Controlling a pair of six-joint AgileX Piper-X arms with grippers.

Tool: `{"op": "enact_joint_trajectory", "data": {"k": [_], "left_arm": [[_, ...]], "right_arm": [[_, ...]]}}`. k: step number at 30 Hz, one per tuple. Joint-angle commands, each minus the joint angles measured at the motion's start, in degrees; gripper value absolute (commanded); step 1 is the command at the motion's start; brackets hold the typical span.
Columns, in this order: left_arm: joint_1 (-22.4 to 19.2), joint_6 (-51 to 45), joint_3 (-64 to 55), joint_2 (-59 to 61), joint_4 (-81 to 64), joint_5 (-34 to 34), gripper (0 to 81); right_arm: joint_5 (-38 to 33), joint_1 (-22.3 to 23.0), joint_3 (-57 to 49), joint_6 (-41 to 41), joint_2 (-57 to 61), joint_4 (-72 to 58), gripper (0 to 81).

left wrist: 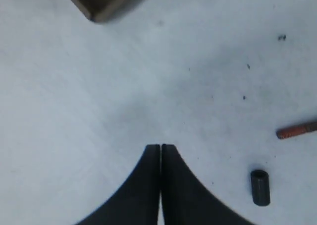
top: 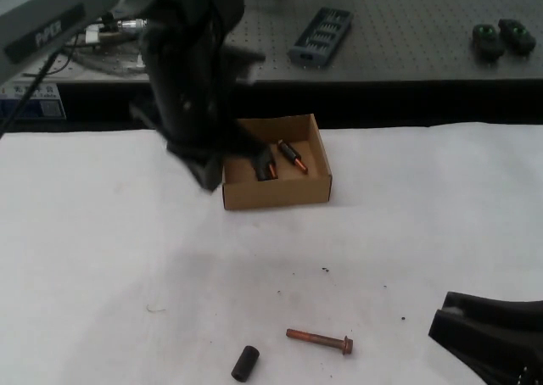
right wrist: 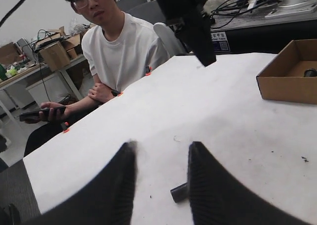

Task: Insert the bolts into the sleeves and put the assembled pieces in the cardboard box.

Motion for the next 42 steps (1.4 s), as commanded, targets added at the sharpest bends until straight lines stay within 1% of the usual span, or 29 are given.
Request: {"op": "enact_joint_trajectory", "data": {"k": [1, 3, 4, 5, 6, 13, 16, 20, 24, 28, 32, 34, 38, 40, 42], "left_arm": [[-1.3, 1.6, 12.9, -8.4, -5.8, 2.7, 0.6], [-1.5, 0.6, 18.6, -11.9, -11.6, 3.2, 0.6], [-1.5, 0.2, 21.7, -14.0, -14.0, 3.2, 0.6], [-1.5, -0.3, 24.8, -15.6, -16.9, 3.4, 0.6], [-1.5, -0.8, 27.7, -17.7, -19.5, 3.4, 0.6], [-1.5, -2.2, 45.0, -28.6, -31.5, 9.4, 0.6], [-1.5, -5.5, 50.3, -31.3, -37.2, 11.3, 0.6], [-1.9, -8.7, 55.8, -33.8, -40.9, 15.0, 0.6], [-4.3, -9.3, 60.9, -34.7, -44.2, 15.2, 0.6], [-7.9, -5.5, 64.7, -34.7, -51.9, 15.2, 0.6], [-11.0, 1.4, 65.6, -34.7, -57.0, 13.7, 0.6], [-11.9, 5.3, 65.6, -34.7, -58.6, 11.4, 0.6], [-12.2, 14.7, 65.6, -34.7, -58.9, 10.3, 0.5], [-12.2, 18.0, 65.6, -34.7, -58.9, 8.1, 5.2], [-12.2, 20.4, 65.6, -34.7, -58.9, 6.4, 14.4]], "right_arm": [[0.6, 0.1, -0.4, 0.4, -0.6, -0.1, 10.5], [0.6, 0.1, -0.4, 0.4, -0.6, -0.1, 2.2], [0.6, 0.1, -0.4, 0.4, -0.6, -0.1, 1.3], [0.6, 0.1, -0.4, 0.4, -0.6, -0.1, 4.6], [0.6, 0.1, -0.4, 0.4, -0.6, -0.1, 5.3], [0.6, 0.1, -0.4, -0.4, -0.6, -0.1, 5.4], [0.6, 0.1, -0.4, 2.8, -0.6, -0.3, 5.4], [0.5, 0.1, -0.4, 6.9, -0.6, -1.7, 5.4], [0.7, 0.1, -0.4, 8.3, -0.6, -1.8, 5.4], [2.9, 0.1, -0.4, 10.3, -0.6, -1.8, 5.4], [2.9, 0.1, -0.4, 10.3, -0.6, -0.7, 5.4], [2.9, 0.1, -0.4, 10.3, -0.6, 0.1, 5.4], [2.9, 0.1, -0.4, 9.9, -0.6, 0.9, 5.4], [2.9, 0.1, -0.4, 9.4, -0.6, 1.0, 5.4], [2.9, 0.1, -0.4, 9.4, -0.6, 1.0, 5.4]]}}
